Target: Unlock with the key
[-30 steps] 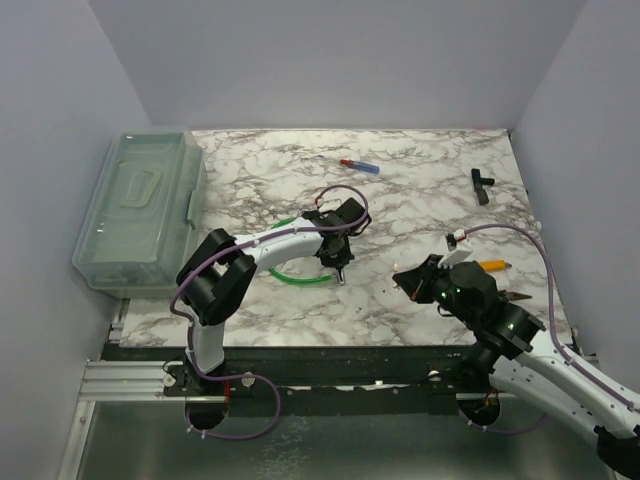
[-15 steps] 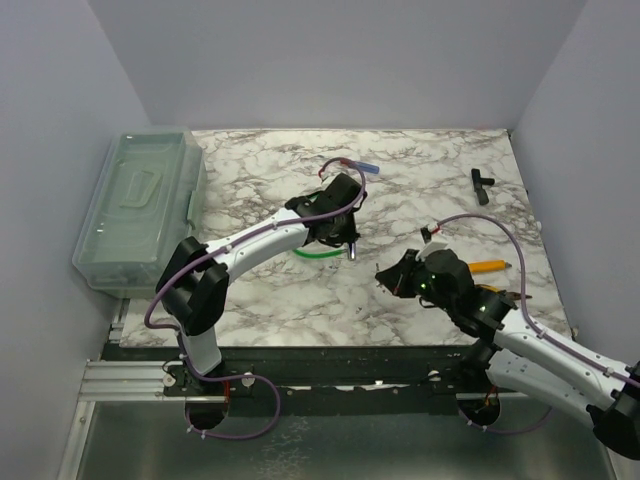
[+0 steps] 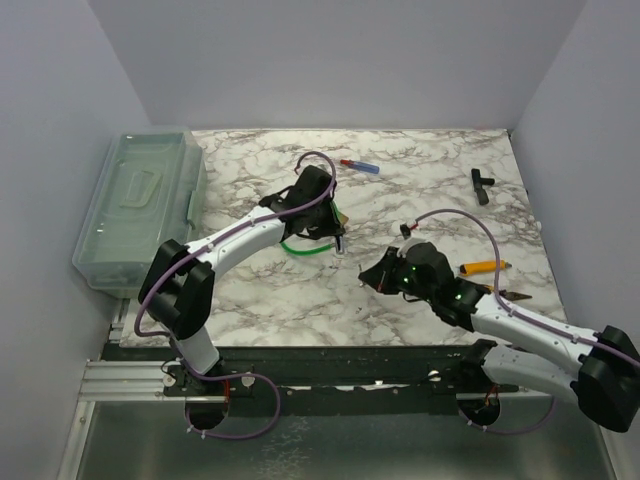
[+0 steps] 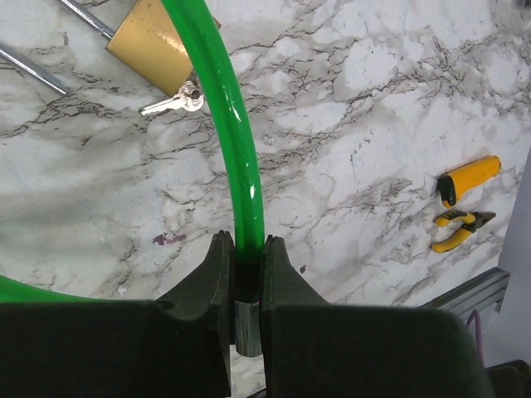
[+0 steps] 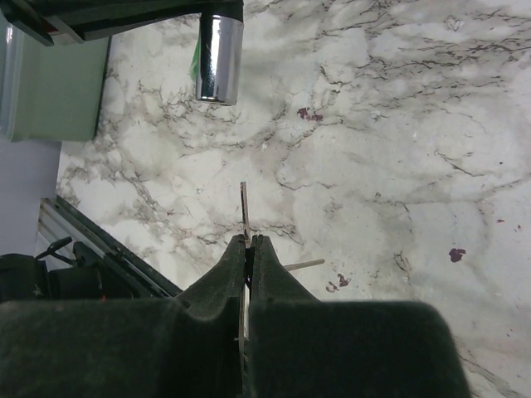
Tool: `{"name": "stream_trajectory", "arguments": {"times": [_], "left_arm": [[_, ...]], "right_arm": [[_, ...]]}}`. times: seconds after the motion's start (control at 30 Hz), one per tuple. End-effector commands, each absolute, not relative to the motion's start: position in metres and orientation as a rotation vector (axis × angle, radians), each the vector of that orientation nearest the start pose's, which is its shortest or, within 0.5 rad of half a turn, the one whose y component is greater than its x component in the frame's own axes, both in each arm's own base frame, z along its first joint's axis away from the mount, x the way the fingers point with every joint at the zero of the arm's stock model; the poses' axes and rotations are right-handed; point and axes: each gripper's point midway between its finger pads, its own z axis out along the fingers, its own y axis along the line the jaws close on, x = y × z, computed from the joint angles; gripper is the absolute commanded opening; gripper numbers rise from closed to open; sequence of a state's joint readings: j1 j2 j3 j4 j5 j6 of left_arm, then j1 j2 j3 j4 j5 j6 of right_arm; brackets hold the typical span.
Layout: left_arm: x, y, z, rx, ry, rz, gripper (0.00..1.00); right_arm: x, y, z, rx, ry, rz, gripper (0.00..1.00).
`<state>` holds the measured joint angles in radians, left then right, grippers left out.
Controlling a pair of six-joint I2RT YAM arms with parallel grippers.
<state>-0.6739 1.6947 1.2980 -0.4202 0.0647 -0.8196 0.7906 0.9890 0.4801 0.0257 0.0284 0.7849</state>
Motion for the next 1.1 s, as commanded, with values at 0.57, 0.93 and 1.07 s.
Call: {"name": "stream_trajectory", "arguments": {"times": [0.57,0.93,1.07], "left_arm": [[0.325,-0.321,0.161,-0.192,2.493,-0.991,0.00],[0.329,-0.318,0.158,-0.205,2.490,-0.988,0.00],[0.329,-0.317,0.157,-0.202,2.491,-0.983,0.00]], "right_arm": [[0.240,0.299,0.132,-0.051,2.146,1.041,0.01],[0.243,0.295,0.130,-0.030,2.133,1.018,0.00],[0.244,0.293,0.130,-0.021,2.130,1.010,0.01]]}}
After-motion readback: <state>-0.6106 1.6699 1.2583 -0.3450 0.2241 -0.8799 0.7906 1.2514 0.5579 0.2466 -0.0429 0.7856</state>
